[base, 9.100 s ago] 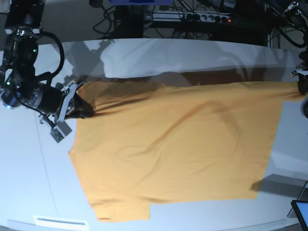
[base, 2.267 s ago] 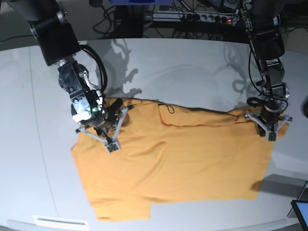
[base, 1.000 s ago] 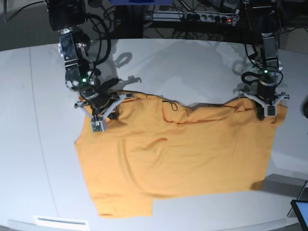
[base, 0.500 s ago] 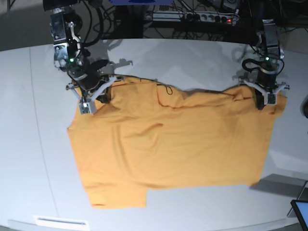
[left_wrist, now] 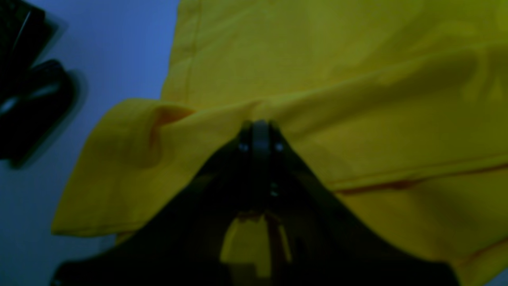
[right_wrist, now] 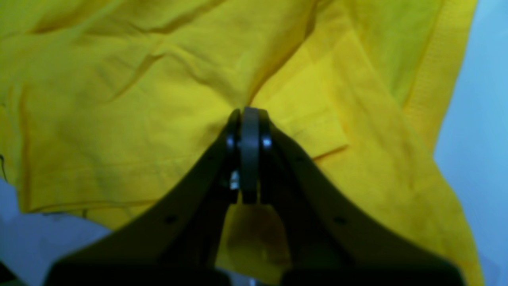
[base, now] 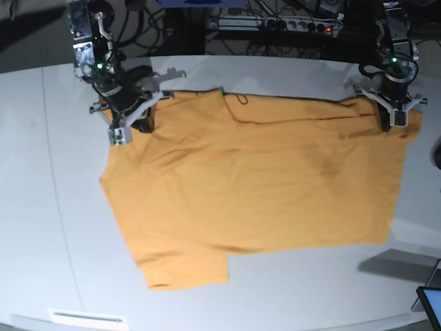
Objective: Fold the T-shirt properly
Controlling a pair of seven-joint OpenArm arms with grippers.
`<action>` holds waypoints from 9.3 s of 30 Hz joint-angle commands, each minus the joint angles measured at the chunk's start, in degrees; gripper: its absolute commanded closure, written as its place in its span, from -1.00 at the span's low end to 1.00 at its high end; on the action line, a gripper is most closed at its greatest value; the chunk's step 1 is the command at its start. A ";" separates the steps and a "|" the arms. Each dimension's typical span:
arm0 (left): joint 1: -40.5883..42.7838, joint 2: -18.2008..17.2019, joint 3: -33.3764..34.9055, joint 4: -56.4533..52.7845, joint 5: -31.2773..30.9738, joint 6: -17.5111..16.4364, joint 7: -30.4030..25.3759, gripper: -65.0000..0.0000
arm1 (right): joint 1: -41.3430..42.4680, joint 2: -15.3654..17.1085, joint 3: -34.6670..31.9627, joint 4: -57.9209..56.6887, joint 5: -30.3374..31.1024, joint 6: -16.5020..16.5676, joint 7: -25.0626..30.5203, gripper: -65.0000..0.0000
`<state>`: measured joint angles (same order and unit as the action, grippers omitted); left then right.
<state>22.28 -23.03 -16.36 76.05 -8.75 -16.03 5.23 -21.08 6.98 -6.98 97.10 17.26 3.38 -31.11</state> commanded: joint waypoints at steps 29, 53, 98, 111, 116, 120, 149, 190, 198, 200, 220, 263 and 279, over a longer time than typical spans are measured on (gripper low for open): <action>10.38 1.62 -0.04 10.50 2.64 -0.54 12.74 1.00 | -10.17 0.97 5.44 1.58 -4.90 -3.86 -20.10 1.00; 2.55 2.41 -6.10 14.37 2.64 -0.54 13.62 0.99 | -6.48 1.15 8.08 11.52 -5.08 -3.86 -23.52 1.00; 0.88 3.73 -10.67 17.62 2.29 -0.63 18.90 0.99 | -2.61 1.15 1.05 18.02 -8.68 -10.45 -23.35 1.00; -4.31 3.47 -10.76 13.84 2.73 -0.72 19.25 0.99 | 6.62 3.35 1.23 17.93 -8.77 -10.54 -23.79 1.00; -9.76 2.59 -10.59 9.97 2.91 -0.72 19.42 0.99 | 14.44 5.63 1.14 17.58 -8.77 -10.19 -29.33 1.00; -13.80 1.53 -10.59 8.56 3.00 -0.72 19.51 0.99 | 20.42 5.63 1.23 16.61 -8.60 -10.01 -32.84 0.96; -34.11 -1.28 0.49 -4.27 8.89 -0.80 26.28 -0.22 | 43.10 5.19 2.81 -15.56 -8.42 5.28 -26.86 -0.02; -28.48 -12.71 -0.04 -16.05 54.34 22.23 -42.03 -0.21 | 49.43 5.10 2.90 -34.64 -8.42 10.91 -20.71 -0.02; -28.13 -14.20 -2.59 -15.26 75.00 1.04 -35.78 -0.21 | 49.08 4.84 2.90 -34.64 -8.42 10.82 -21.06 -0.02; -27.60 -15.61 -3.55 -13.59 75.35 0.87 -38.95 -0.21 | 49.08 4.84 2.90 -34.64 -8.42 10.65 -21.06 -0.02; -14.15 -14.38 0.76 1.27 18.38 0.78 -44.22 -0.22 | 47.94 4.75 2.90 -34.64 -8.42 10.47 -21.06 -0.02; -11.25 -14.20 -6.80 10.59 13.19 -11.88 -10.64 -0.22 | 47.85 4.05 2.90 -34.55 -8.42 10.38 -22.21 -0.02; -17.49 -20.27 -9.00 -15.44 20.75 -3.97 -19.26 -0.22 | 47.06 4.31 2.90 -33.06 -8.42 10.38 -21.94 -0.02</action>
<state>5.04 -41.06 -24.82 60.20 12.34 -21.04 -13.54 24.45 10.76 -4.25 62.92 8.95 13.67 -53.43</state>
